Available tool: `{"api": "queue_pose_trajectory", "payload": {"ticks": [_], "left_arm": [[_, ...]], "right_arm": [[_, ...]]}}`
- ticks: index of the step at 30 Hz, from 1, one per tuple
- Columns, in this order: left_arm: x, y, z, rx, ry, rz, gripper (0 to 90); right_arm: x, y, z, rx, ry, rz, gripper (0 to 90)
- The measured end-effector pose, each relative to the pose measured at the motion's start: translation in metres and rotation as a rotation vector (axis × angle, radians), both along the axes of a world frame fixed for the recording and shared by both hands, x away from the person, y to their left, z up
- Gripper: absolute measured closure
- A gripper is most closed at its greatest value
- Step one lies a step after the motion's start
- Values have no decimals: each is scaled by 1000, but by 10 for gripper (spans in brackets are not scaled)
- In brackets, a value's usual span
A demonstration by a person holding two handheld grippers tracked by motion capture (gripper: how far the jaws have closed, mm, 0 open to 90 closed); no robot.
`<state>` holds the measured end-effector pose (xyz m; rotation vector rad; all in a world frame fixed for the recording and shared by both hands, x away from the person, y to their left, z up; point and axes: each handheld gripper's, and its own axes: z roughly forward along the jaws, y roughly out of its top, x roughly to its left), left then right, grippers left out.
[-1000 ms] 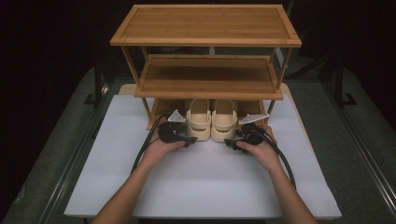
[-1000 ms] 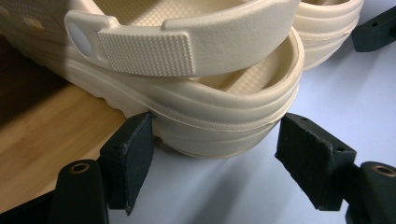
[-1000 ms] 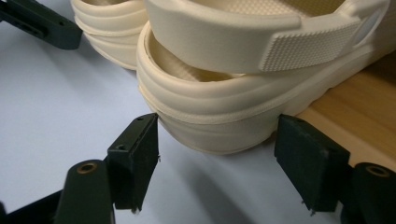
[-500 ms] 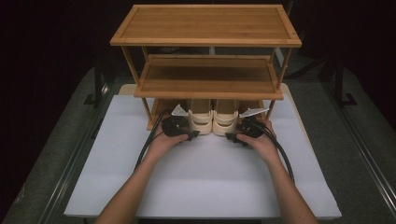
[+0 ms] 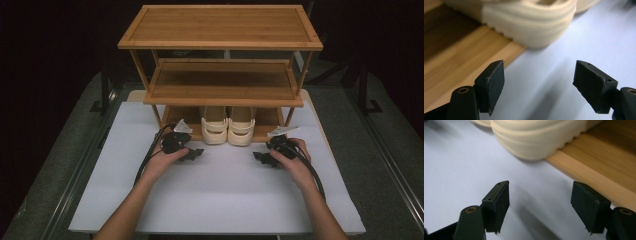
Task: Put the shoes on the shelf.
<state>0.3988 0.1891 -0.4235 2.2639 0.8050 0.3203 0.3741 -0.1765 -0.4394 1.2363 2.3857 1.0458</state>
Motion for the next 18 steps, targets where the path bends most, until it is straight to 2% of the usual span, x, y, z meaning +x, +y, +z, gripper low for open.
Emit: {"api": "queue_pose_trajectory", "payload": {"ticks": [3, 4, 5, 8, 14, 18], "left_arm": [[-9, 11, 4, -18, 4, 3, 246], [-12, 15, 5, -22, 4, 4, 246], [-16, 19, 6, -24, 5, 3, 246], [-28, 31, 9, -30, -7, 7, 246], [-54, 59, 9, -18, -25, 16, 238], [-74, 80, 6, -13, -18, 37, 235]], "right_arm": [[-11, -12, 1, 16, -4, -6, 306], [-19, -20, 2, 24, -10, -9, 306], [-19, -20, 2, 24, -10, -9, 306], [-33, -31, 2, 32, -17, -13, 306], [-61, -50, 4, 37, -26, -21, 306], [-78, -64, 5, 40, -35, -38, 306]]}}
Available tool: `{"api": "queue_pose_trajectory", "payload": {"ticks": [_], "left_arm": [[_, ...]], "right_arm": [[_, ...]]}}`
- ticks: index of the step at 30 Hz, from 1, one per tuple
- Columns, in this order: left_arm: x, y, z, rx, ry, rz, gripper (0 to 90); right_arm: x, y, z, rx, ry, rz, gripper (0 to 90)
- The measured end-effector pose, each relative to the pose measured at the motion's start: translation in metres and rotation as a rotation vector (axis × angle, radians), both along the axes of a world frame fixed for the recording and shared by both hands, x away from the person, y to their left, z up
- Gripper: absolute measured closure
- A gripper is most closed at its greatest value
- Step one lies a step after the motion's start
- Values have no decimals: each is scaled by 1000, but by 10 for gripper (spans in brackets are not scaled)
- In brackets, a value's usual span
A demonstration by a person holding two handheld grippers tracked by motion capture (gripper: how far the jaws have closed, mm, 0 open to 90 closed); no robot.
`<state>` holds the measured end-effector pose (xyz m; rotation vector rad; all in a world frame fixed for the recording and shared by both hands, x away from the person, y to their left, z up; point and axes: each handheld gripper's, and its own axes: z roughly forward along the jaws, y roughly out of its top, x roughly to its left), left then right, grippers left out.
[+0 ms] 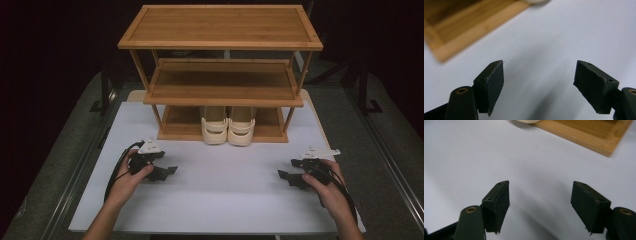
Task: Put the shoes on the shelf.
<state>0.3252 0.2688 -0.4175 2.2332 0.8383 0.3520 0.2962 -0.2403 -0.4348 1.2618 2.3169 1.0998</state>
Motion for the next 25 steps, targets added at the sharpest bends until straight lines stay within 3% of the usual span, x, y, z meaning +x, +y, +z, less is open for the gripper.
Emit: {"api": "queue_pose_trajectory", "payload": {"ticks": [6, 9, 12, 16, 25], "left_arm": [[-30, 31, -9, 5, 1, 49, 235], [-39, 39, -15, 15, 8, 63, 235], [-40, 40, -20, 39, 7, 67, 226], [-38, 38, -26, 39, 15, 58, 212], [-39, 43, -31, -7, -6, 51, 192]], "right_arm": [[-23, -15, -5, -10, -3, -16, 306], [-24, -16, -8, -16, 2, -9, 302], [-23, -13, -14, -47, 5, 0, 298], [-24, -9, -19, -89, -5, 12, 274], [-26, -11, -21, -70, -26, 15, 268]]}}
